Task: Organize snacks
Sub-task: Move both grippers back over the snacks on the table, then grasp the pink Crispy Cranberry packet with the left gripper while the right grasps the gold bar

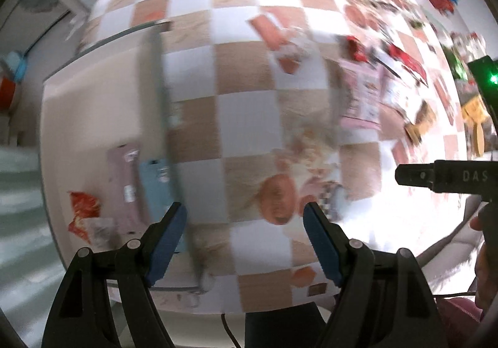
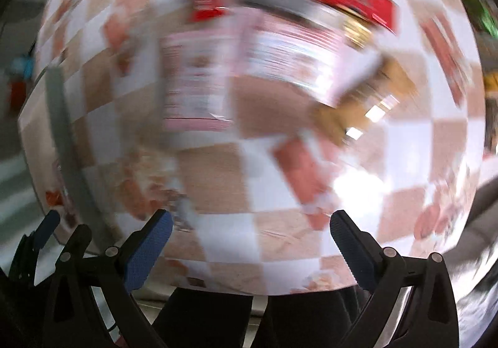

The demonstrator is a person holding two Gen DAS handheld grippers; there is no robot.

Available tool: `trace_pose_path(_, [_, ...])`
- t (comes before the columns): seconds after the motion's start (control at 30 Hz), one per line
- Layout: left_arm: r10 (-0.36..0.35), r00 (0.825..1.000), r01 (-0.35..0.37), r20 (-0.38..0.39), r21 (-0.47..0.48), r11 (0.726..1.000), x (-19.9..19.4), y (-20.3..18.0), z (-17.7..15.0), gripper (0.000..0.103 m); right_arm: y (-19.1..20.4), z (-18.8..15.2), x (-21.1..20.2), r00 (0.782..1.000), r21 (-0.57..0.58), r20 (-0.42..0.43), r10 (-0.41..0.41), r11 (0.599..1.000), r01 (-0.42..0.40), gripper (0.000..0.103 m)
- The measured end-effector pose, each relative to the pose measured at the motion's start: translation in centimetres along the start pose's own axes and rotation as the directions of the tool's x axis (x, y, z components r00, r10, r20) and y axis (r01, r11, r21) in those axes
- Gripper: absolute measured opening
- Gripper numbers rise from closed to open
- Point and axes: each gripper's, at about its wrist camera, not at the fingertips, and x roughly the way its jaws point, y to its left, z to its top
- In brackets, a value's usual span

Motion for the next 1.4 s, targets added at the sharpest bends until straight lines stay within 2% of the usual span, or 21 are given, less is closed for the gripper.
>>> trace_pose_path(0.17, [0.011,1.0,-0.011,-0.016,0.052,0.999,0.7,-3.2,1.2,0.08,-5.0,-0.1,0.3,1.0,0.102,-0.016,0.015,0.995,-0.013,0.102])
trace_pose_path(0.43, [0.01,1.0,-0.01,-0.009,0.082,0.997,1.6,-7.3,5.4,0.08,-7.8,0.1,-0.6,1.0,0.195,0.007,0.022,0.98,-0.023,0.102])
trace_pose_path(0.47, [0.013,1.0,-0.012,-0.007,0.083,0.996,1.8,-7.7,6.0,0.08,-8.2,-0.2,0.3,1.0,0.206,0.011,0.02,0.978,-0.022,0.102])
trace_pose_path(0.73, [0.031,1.0,-0.031,-0.003,0.083,0.996,3.3,-10.1,10.4,0.08,-11.2,2.5,-0.4,0.997,0.355,0.065,0.045,0.933,-0.065,0.102])
trace_pose_path(0.93, [0.05,0.999,-0.048,-0.012,0.113,0.992,5.0,-11.8,12.9,0.08,-11.5,5.2,-0.1,0.996,0.389,0.077,0.043,0.919,-0.07,0.102])
trace_pose_path(1.17, [0.038,0.999,-0.036,-0.024,0.087,0.996,6.0,-13.5,15.2,0.08,-12.9,7.9,0.0,0.995,0.428,0.082,0.059,0.899,-0.089,0.102])
trace_pose_path(1.4, [0.029,0.999,-0.025,-0.037,0.088,0.996,7.8,-14.7,14.5,0.08,-13.7,10.1,-0.8,0.994,0.437,0.095,0.061,0.894,-0.096,0.102])
